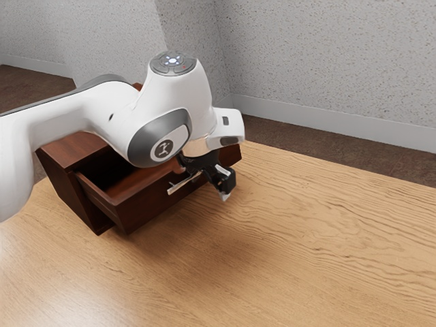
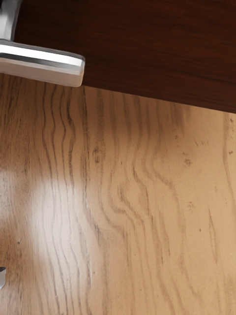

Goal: Pull the drawer handle with one arm to open the drawer

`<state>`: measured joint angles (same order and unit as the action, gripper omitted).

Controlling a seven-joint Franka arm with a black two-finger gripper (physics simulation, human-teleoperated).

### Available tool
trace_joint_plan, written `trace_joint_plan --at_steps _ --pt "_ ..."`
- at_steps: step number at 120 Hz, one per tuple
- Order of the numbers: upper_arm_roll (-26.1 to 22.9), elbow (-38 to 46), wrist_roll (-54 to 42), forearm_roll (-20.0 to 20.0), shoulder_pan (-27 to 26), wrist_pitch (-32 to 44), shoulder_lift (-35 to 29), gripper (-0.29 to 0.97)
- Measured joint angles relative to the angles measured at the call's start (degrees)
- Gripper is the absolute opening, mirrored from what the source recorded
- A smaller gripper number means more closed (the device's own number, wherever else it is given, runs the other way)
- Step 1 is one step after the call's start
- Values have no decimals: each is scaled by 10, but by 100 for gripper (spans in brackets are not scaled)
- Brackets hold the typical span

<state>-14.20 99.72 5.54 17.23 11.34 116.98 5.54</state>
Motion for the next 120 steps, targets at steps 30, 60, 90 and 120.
trace_joint_plan --at_steps 30,60,90,120 --pt "8 -1 4 2 -4 -1 -3 34" --pt "18 -2 4 3 -6 -1 -9 13" --pt "21 -2 7 0 -9 -1 -12 12" --pt "24 -2 8 -2 -7 -2 -21 0"
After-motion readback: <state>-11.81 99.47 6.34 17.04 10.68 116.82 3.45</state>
